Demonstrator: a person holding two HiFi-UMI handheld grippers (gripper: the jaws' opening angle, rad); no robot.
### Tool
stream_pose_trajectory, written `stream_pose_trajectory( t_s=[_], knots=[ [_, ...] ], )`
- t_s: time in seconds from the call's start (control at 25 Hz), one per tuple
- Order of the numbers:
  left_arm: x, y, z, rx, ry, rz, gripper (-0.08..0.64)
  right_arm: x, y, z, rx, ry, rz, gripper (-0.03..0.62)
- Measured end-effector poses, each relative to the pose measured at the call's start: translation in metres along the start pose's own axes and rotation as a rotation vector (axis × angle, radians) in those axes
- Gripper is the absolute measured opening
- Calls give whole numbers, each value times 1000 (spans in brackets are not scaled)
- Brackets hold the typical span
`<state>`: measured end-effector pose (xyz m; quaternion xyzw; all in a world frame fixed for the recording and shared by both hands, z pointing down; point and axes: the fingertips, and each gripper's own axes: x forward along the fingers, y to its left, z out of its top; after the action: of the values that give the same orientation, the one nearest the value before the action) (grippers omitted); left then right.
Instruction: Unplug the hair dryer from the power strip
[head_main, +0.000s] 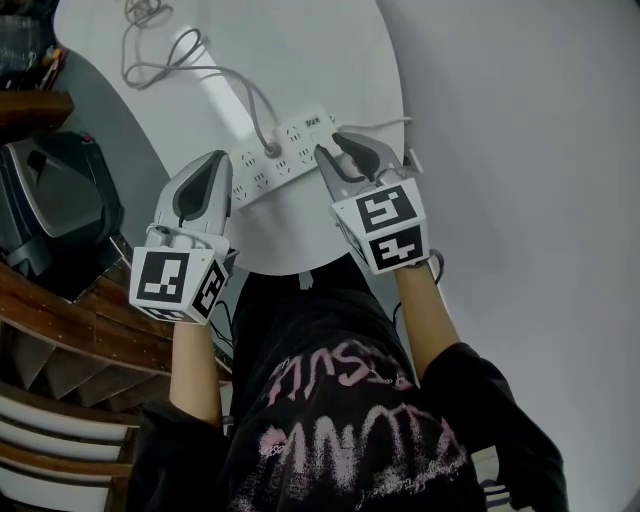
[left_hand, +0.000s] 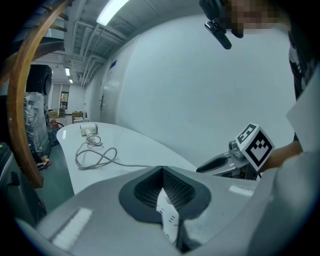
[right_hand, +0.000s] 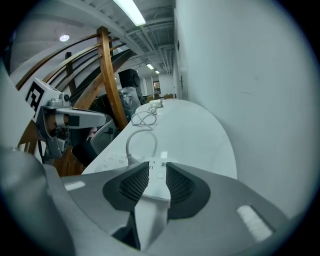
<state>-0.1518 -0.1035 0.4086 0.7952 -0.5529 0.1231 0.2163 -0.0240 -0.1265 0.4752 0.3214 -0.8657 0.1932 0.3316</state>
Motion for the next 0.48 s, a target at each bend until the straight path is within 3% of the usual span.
stream_pose_trajectory(
  t_s=[0.48],
  knots=[
    [-7, 10, -10, -11, 18, 10, 0, 37, 8, -26, -79, 199, -12, 199]
  ],
)
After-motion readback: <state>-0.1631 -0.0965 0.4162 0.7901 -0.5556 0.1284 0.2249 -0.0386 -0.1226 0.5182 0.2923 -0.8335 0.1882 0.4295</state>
